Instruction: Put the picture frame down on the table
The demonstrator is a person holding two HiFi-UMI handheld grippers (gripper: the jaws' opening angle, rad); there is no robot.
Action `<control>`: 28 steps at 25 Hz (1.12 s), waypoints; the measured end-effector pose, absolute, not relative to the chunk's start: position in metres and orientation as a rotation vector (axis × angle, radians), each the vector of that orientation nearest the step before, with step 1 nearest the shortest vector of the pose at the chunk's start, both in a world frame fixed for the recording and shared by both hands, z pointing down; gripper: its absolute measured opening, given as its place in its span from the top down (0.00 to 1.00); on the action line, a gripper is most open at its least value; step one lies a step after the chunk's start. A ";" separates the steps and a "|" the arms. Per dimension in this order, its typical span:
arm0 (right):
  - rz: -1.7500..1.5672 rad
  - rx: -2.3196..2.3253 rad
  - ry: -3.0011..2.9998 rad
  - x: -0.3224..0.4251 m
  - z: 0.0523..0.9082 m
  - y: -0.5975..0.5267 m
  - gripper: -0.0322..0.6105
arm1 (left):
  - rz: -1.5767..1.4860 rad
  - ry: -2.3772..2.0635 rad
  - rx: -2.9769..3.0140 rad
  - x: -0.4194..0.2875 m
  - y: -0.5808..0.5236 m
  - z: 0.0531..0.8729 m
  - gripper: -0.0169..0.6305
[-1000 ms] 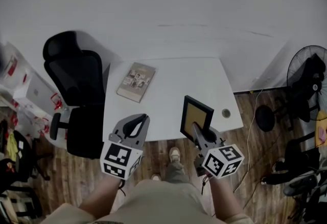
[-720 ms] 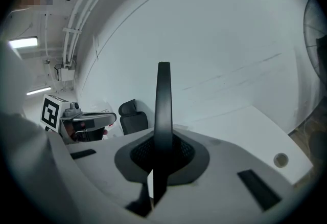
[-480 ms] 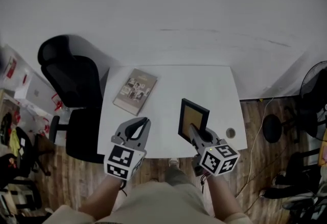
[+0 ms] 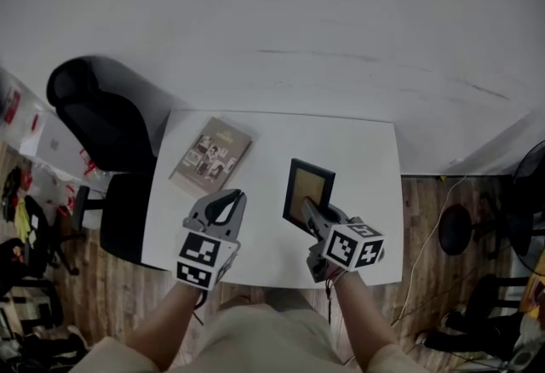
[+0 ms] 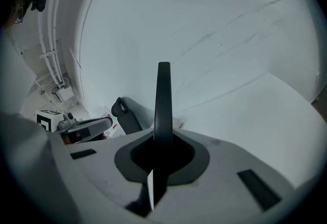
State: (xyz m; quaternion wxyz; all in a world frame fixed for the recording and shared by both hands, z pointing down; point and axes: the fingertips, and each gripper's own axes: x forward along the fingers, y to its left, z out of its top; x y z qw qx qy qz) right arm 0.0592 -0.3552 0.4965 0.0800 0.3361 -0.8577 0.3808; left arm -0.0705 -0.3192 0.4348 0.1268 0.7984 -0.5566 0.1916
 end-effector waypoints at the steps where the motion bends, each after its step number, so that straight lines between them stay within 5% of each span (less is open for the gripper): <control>1: 1.162 0.980 -2.554 0.058 0.503 -0.364 0.90 | 0.562 -1.629 2.313 -0.069 -0.328 0.438 0.92; 28: 1.467 0.961 -2.292 0.010 0.656 -0.498 0.90 | 0.630 -1.559 2.136 -0.088 -0.429 0.567 0.92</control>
